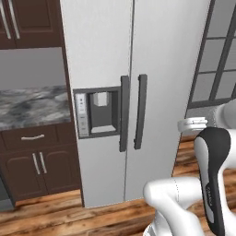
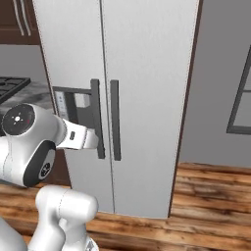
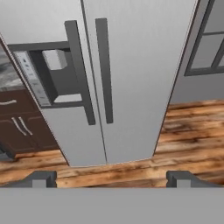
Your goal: Retrieve the steak from the fridge and place it on the saucepan with marinade on the stove.
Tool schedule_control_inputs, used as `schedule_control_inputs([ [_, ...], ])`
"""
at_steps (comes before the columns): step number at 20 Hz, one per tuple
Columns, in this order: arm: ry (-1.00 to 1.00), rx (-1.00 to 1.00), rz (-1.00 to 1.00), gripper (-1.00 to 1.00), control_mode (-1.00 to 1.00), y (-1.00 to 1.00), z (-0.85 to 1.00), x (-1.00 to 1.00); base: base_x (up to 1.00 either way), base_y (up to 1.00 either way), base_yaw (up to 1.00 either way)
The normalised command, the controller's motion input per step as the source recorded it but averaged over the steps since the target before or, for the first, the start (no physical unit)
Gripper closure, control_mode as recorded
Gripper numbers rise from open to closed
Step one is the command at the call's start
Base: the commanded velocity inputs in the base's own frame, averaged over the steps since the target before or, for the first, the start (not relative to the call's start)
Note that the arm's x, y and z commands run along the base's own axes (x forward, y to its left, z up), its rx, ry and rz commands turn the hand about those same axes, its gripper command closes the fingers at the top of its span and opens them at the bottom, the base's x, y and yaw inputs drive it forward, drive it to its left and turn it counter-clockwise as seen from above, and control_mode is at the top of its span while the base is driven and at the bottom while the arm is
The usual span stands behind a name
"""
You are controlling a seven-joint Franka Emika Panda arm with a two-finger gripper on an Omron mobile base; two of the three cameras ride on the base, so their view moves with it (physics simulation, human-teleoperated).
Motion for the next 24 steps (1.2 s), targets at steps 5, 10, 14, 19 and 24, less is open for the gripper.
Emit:
schedule_control_inputs([
  [5, 0.0, 0.0, 0.0, -1.0, 1.0, 0.0, 0.0, 0.0, 0.17, 0.04, 0.0],
  [10, 0.0, 0.0, 0.0, -1.0, 1.0, 0.0, 0.0, 0.0, 0.25, 0.04, 0.0],
  [14, 0.0, 0.0, 0.0, -1.0, 1.0, 0.0, 0.0, 0.0, 0.39, 0.05, 0.04],
  [19, 0.0, 0.0, 0.0, -1.0, 1.0, 0.0, 0.0, 0.0, 0.36, 0.0, 0.11],
  [24, 0.0, 0.0, 0.0, -1.0, 1.0, 0.0, 0.0, 0.0, 0.04, 0.0, 0.11],
])
